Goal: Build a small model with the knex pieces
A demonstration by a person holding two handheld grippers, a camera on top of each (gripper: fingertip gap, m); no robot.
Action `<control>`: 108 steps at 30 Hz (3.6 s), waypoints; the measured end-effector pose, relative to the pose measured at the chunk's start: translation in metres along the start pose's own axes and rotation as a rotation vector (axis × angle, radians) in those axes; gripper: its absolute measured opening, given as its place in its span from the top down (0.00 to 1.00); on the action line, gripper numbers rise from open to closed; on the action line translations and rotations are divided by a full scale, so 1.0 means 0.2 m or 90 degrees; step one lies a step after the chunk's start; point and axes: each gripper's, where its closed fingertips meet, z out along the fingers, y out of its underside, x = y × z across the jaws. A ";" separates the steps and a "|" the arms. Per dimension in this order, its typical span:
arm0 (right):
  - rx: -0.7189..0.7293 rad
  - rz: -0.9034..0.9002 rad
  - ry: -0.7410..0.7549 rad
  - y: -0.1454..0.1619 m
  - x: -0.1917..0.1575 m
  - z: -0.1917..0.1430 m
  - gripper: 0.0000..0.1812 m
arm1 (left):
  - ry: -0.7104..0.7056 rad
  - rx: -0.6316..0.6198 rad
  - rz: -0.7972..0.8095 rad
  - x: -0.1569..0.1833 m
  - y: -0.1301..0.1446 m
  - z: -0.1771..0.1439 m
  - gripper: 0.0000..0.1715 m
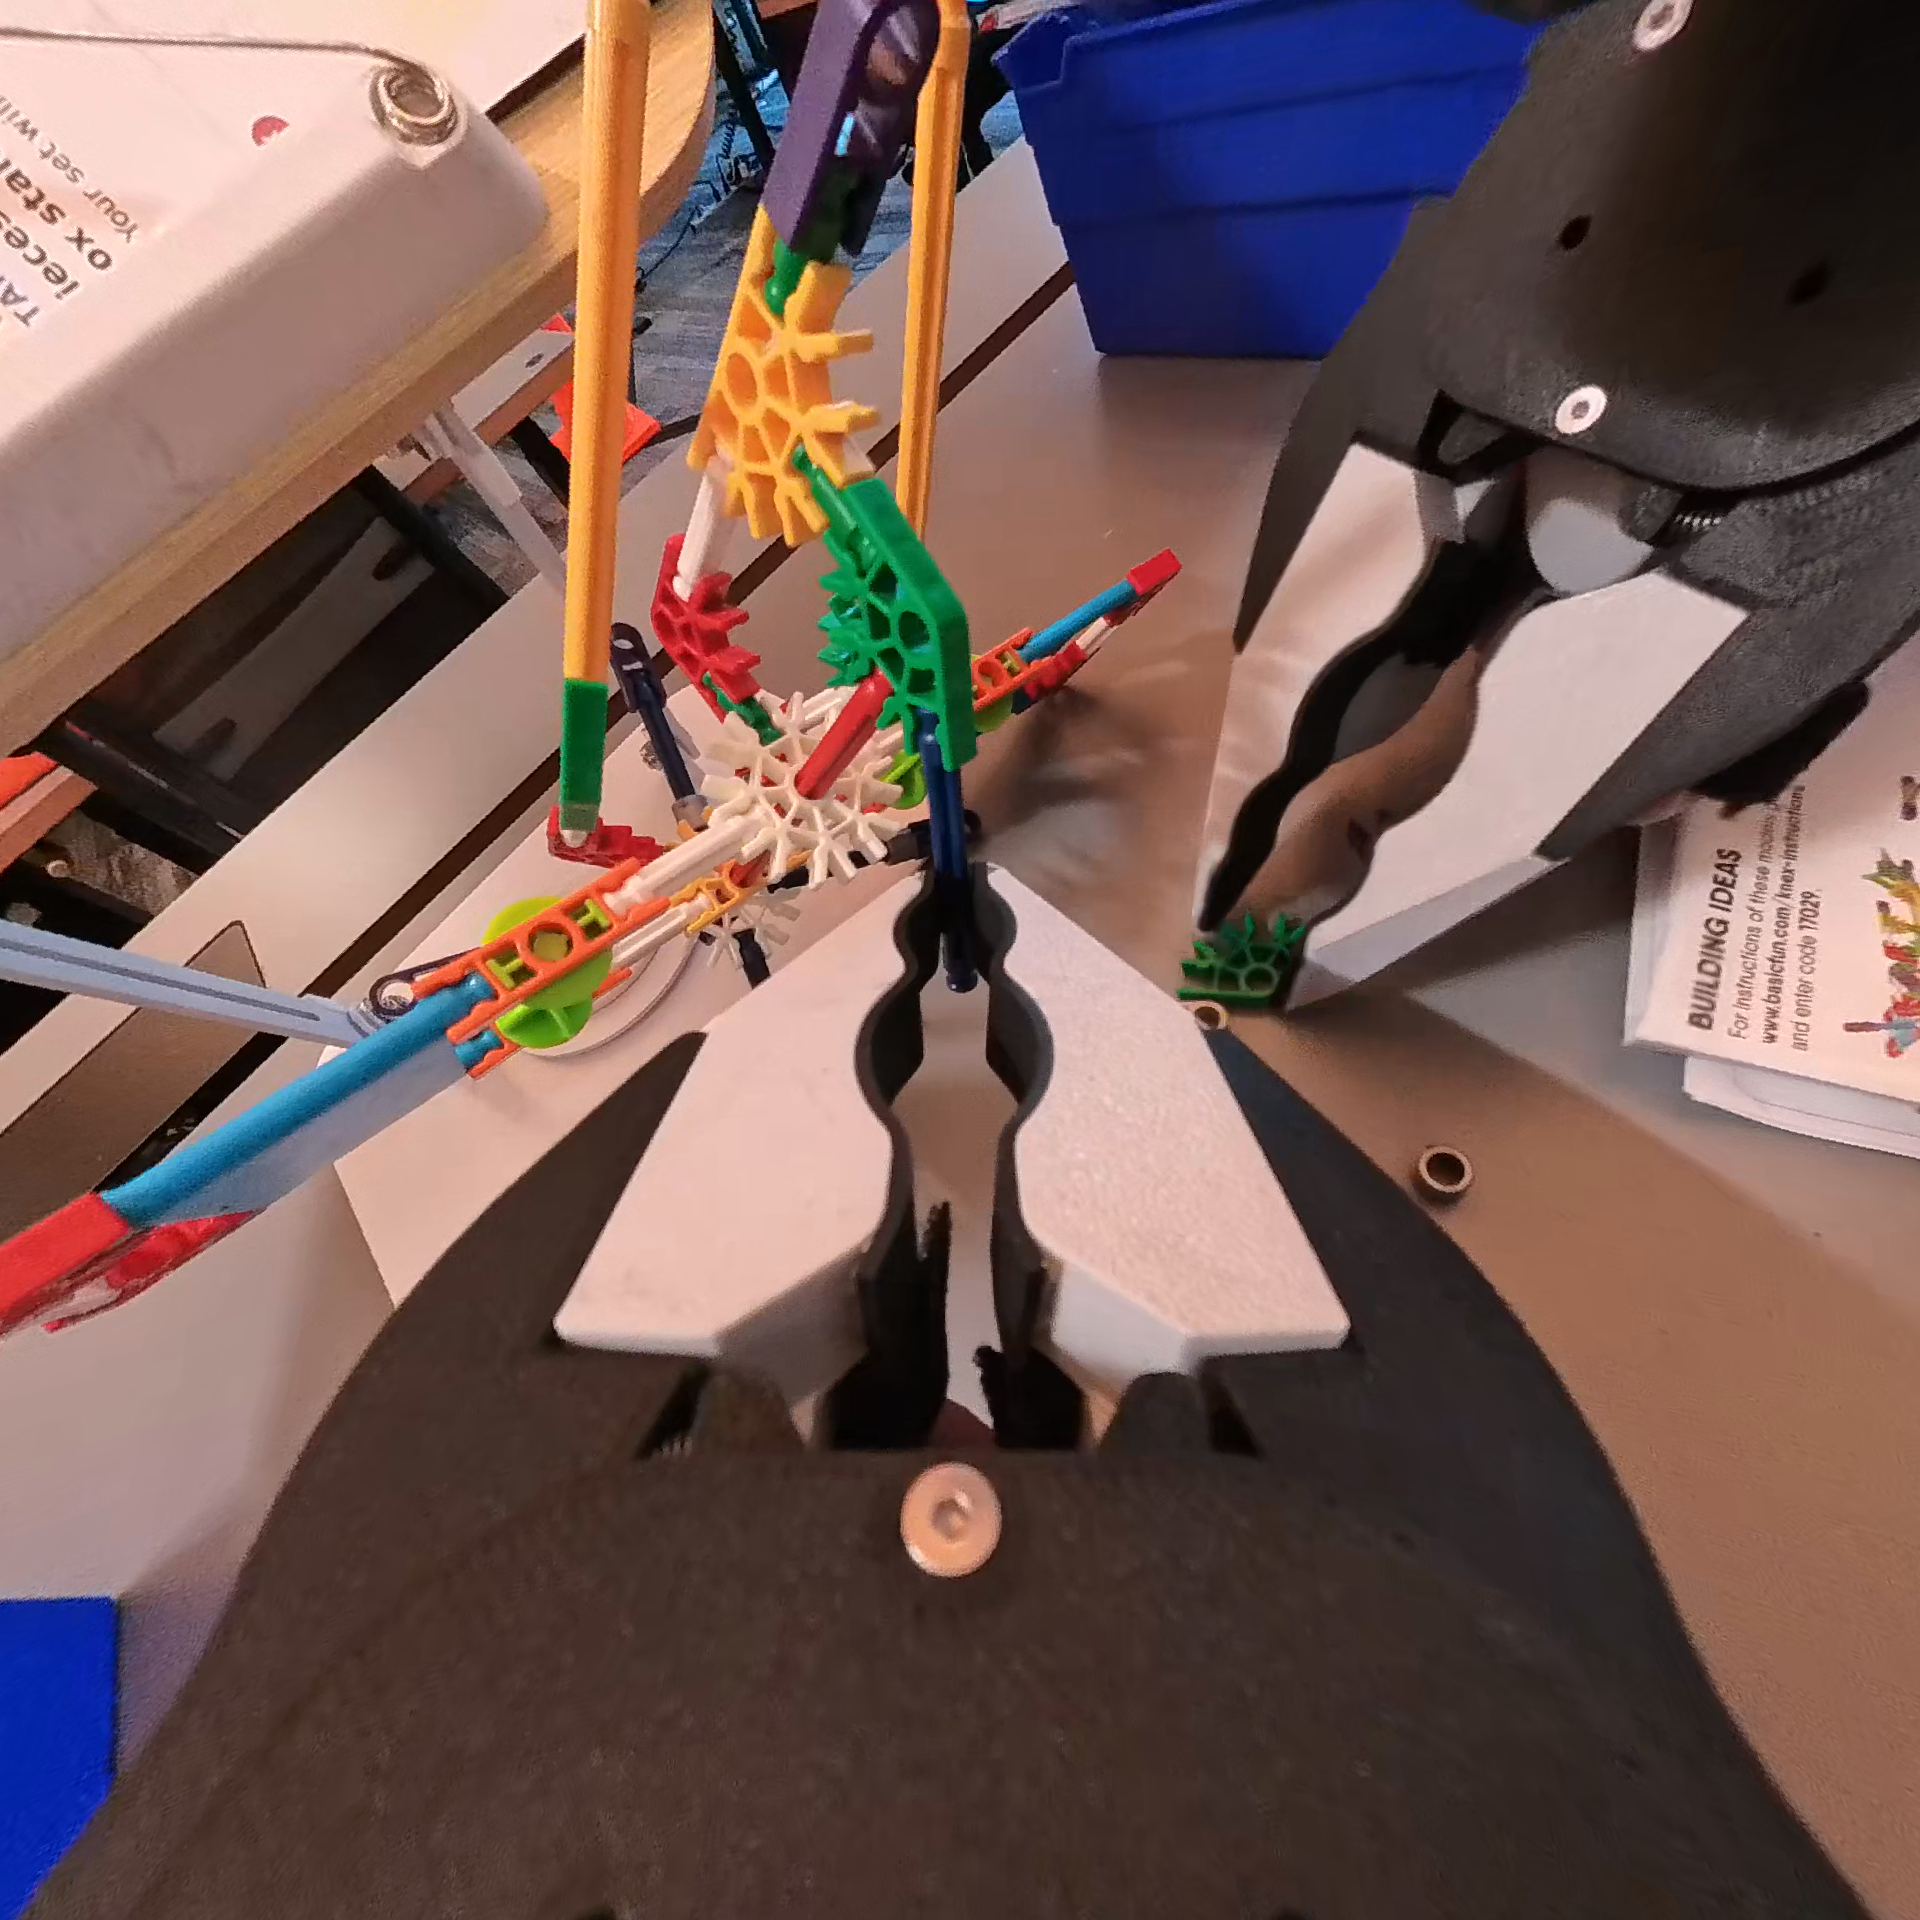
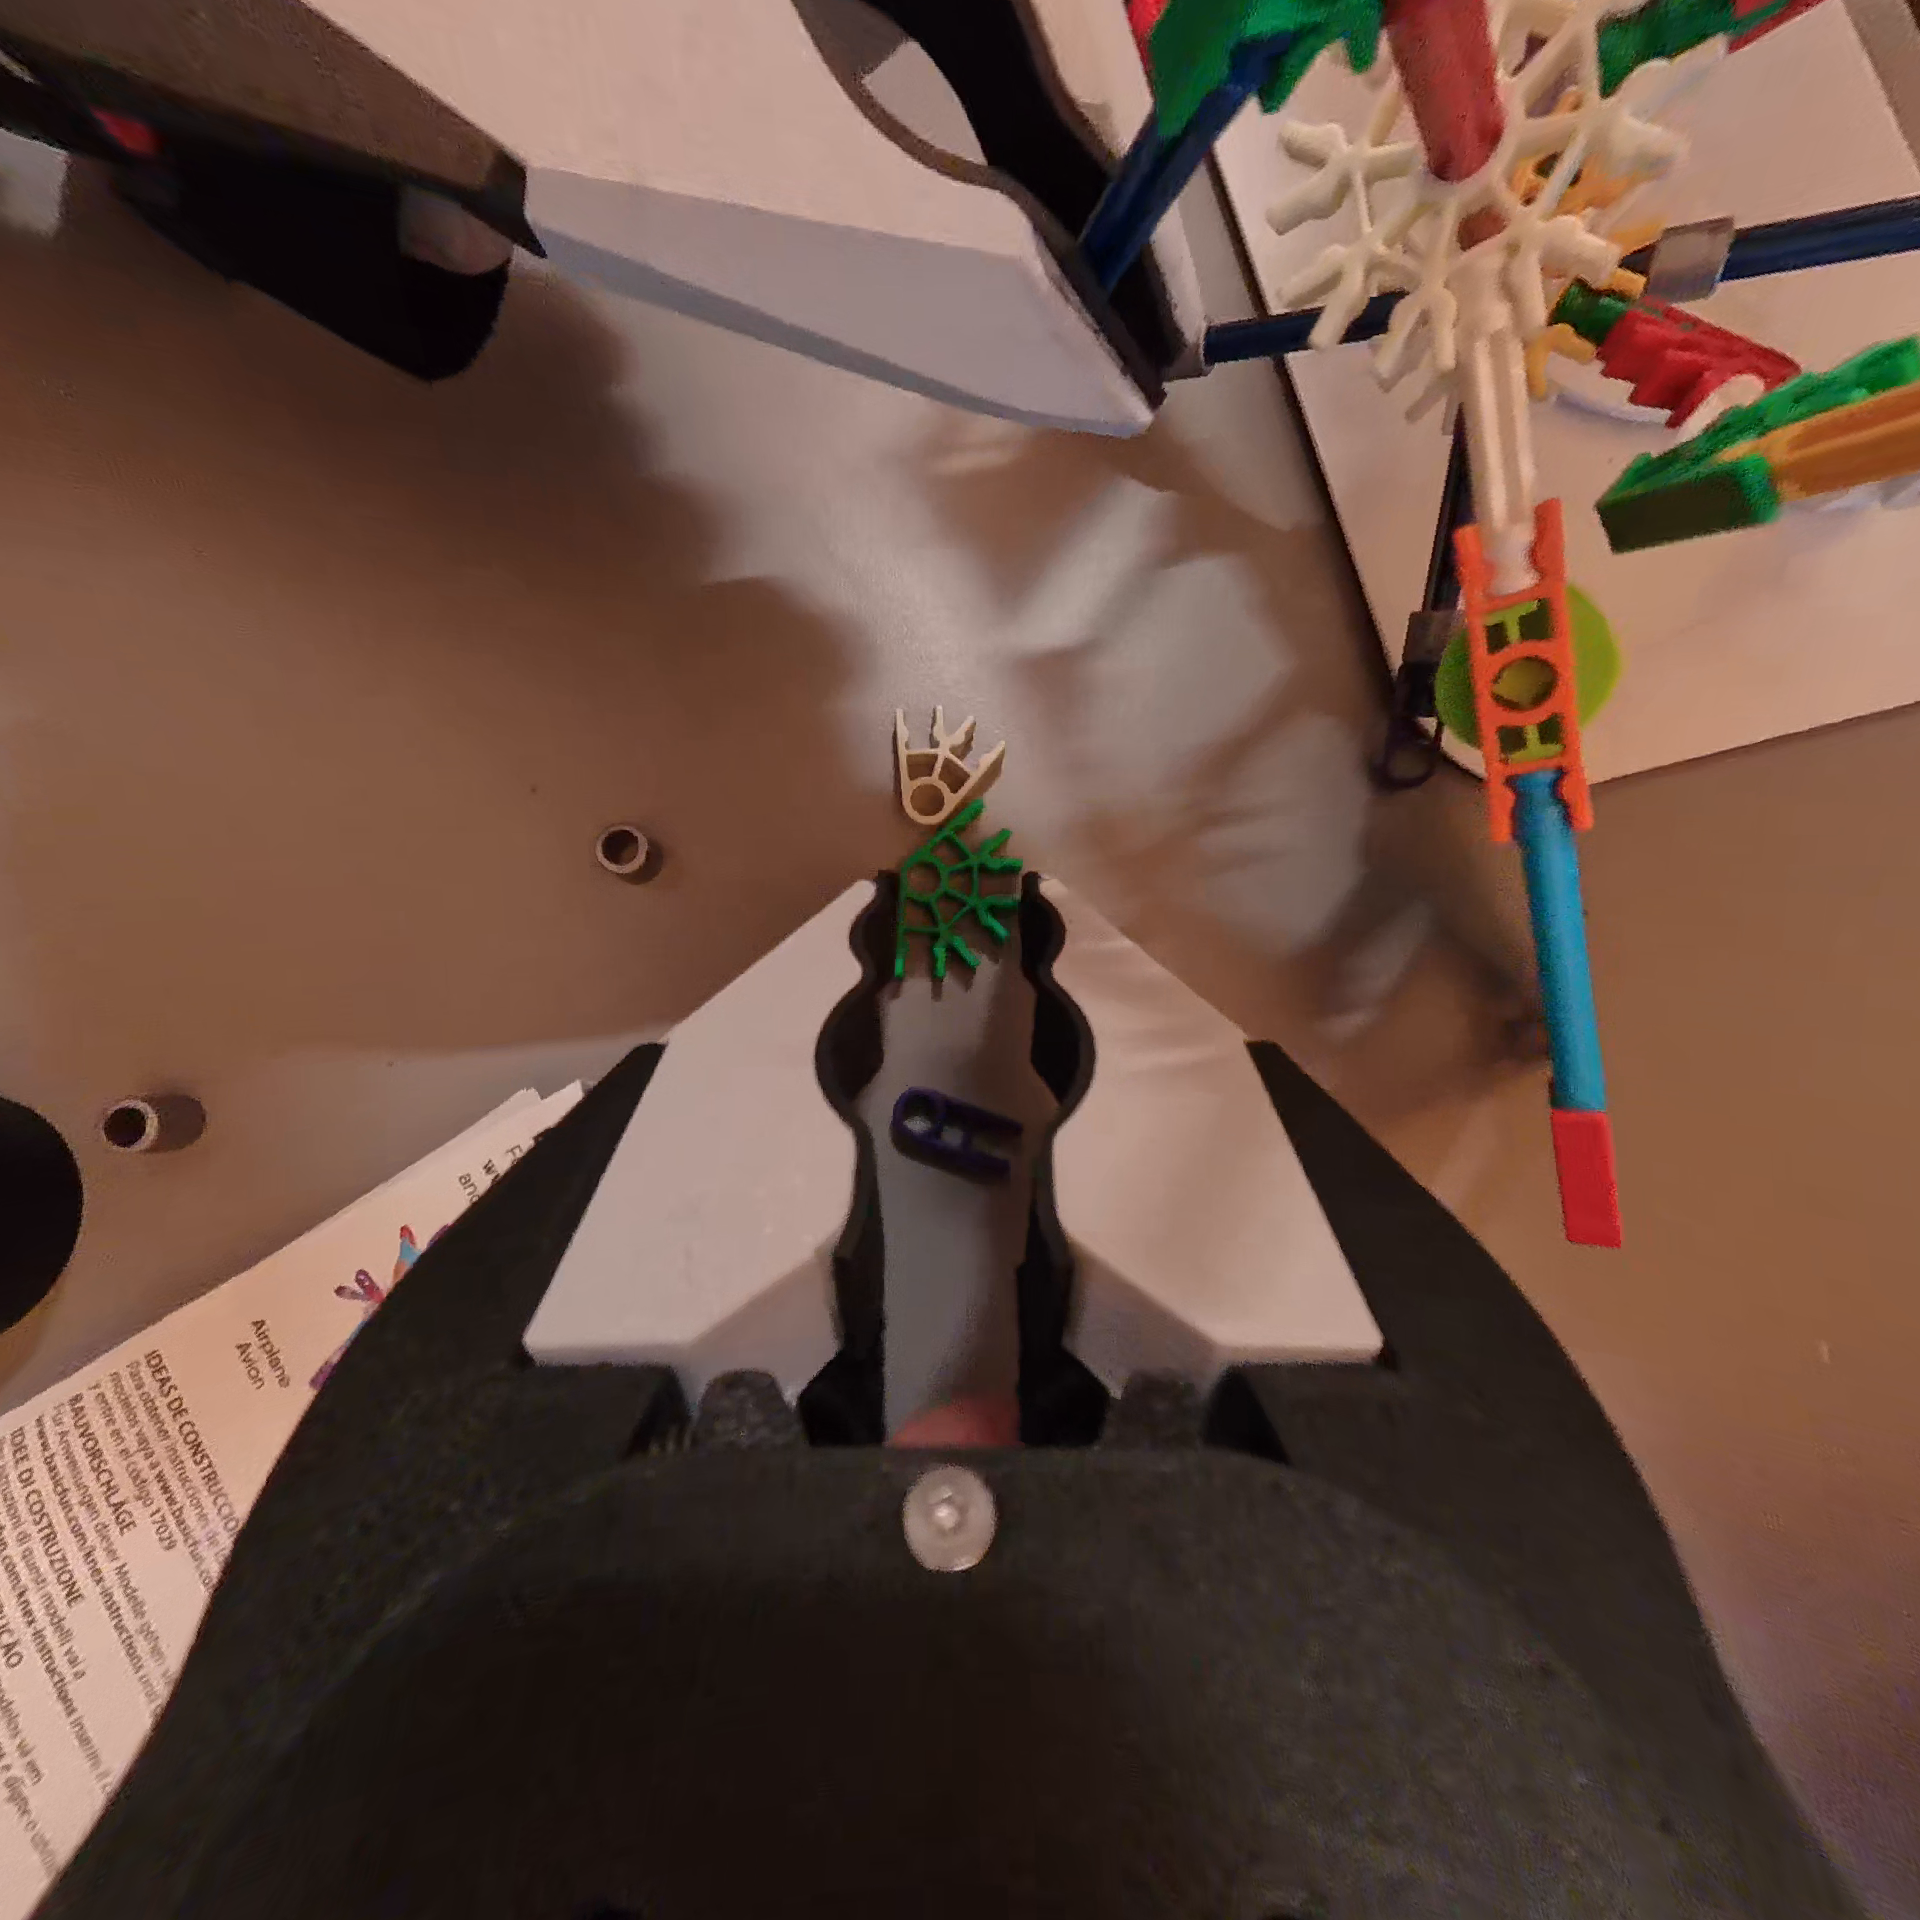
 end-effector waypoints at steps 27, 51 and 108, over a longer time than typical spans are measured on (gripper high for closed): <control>-0.016 0.023 -0.222 -0.01 -0.31 -0.06 0.89 | 0.004 0.000 -0.001 -0.01 0.00 -0.01 0.99; -0.008 -0.042 0.086 -0.12 -0.05 0.10 0.93 | 0.054 0.002 0.015 0.03 -0.01 -0.02 0.98; 0.124 0.082 -0.222 -0.16 -0.32 -0.07 1.00 | 0.213 -0.031 0.413 0.38 0.19 -0.19 0.91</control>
